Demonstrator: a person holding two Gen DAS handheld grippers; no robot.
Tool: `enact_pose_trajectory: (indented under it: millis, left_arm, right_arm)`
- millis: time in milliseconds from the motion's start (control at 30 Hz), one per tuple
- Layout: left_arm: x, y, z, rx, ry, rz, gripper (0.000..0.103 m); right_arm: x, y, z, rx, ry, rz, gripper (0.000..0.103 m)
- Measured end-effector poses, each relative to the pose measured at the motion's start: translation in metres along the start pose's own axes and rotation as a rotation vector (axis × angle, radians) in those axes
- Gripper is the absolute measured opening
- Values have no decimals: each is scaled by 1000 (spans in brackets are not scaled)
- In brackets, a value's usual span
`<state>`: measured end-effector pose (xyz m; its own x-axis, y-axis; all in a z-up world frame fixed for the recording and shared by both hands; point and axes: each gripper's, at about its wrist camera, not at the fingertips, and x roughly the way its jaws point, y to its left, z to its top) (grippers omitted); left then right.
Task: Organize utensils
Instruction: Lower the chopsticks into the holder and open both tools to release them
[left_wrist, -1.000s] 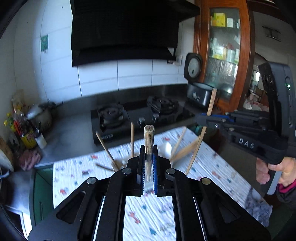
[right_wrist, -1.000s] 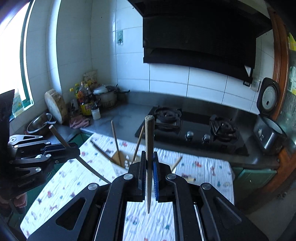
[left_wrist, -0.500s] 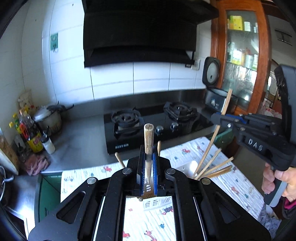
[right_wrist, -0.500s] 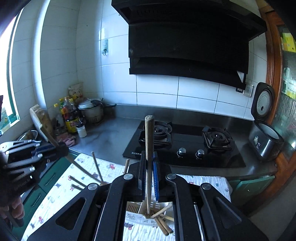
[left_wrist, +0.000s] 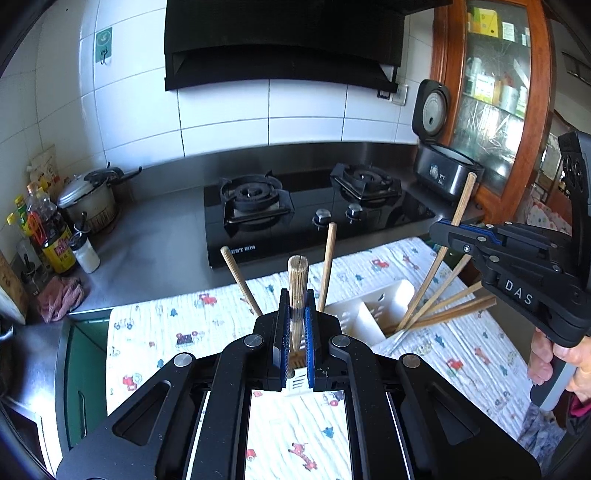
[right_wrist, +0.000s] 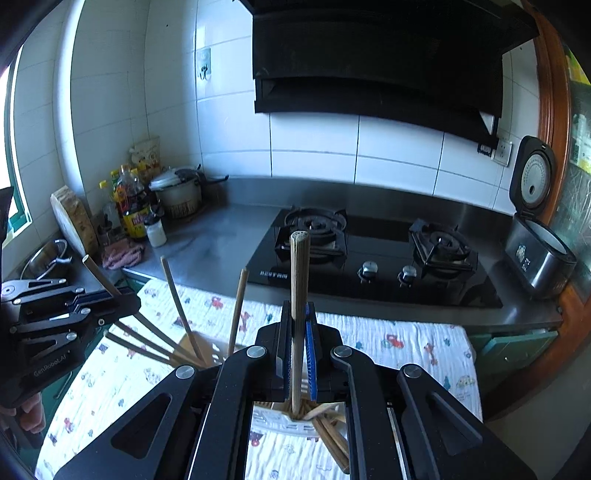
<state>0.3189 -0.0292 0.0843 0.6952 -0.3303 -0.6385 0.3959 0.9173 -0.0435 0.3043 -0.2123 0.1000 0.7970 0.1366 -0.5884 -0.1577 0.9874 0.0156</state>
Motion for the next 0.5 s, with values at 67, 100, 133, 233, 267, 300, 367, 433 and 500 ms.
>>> enact_pose_trajectory:
  millis: [67,100,133,233,267,300,367,433,500]
  left_arm:
    - [2,0,-2,4,8,3,6]
    - [3,-1,-4,5,13,4,6]
    - [3,-1,-4,7,17,6,6]
    - [4,-3,-6,10,25,11,6]
    - [5,-3,-6,8,27,13,6]
    - [4,-3,-6,7,28,13,6]
    - [3,-3,-6,5,27,14,6]
    - [2,-3,-7,5,26,15,6]
    - [0,-4,-7,7,19,19,7]
  right_arm:
    - [3,1,-5,-2,12,1,7]
    - [4,2,-7,-3,18,1,7]
    - [5,2,-8,-3,21,1,7]
    - [6,2,-13,-2,31,3,7]
    - [7,2,-13,-2,35,4,7]
    - [7,2,-14,0,38,5,7]
    - [6,2,-15,5,38,7,8]
    - [4,2,-15,5,34,10,8]
    - [1,3,-15,4,30,11,9]
